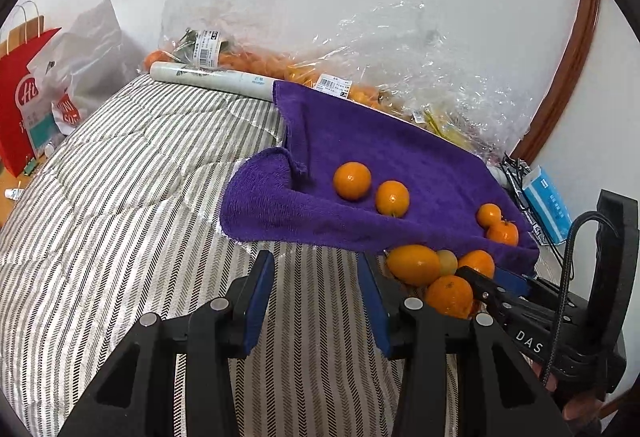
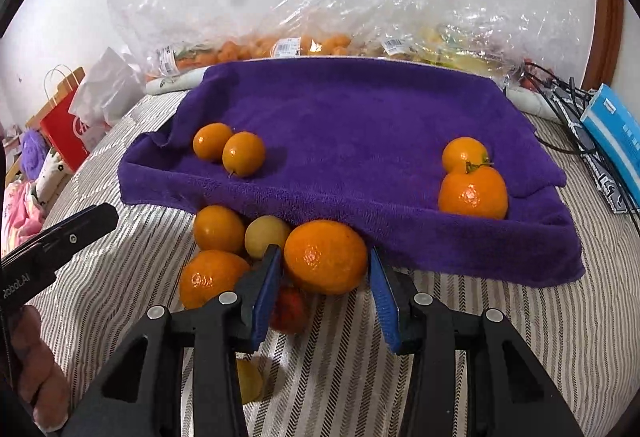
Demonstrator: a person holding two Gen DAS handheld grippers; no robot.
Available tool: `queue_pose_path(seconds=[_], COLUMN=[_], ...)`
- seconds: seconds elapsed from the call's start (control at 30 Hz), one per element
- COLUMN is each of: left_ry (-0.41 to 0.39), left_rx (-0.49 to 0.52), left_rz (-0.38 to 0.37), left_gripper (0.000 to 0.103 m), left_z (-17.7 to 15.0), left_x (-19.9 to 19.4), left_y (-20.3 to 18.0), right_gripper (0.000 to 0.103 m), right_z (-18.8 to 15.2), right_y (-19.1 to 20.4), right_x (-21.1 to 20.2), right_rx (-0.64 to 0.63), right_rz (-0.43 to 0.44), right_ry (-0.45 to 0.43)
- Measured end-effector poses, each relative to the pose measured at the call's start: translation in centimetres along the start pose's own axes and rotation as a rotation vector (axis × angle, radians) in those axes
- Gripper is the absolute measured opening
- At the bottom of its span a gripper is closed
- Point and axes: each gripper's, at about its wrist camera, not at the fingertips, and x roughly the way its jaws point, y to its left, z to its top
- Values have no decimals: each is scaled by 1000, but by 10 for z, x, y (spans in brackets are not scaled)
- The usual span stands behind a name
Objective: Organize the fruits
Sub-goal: 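Grasp a large orange on the bedspread with the right gripper while the left gripper approaches the fruit, then grasp a large orange with the left gripper while the right gripper holds its orange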
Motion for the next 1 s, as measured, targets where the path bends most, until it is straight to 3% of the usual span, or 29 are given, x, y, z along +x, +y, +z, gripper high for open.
queue_pose_path(seconds=[0.43,0.8,1.0], left_ry=[34,48,155], left_rx=[35,183,201], left_rz=[-9,-201,-287], left_gripper=[41,44,44], left_z=[-3,-11,-17], left_x=[8,5,22], left_y=[-8,-42,-65], right_gripper=[42,42,42], right_z=[-7,-34,-35], right_y=[-32,-71,-90], right_x=[-35,-46,-45], right_rx=[64,1,54], right_rz=[3,-97,-35], right_ry=[-82,-86,-79])
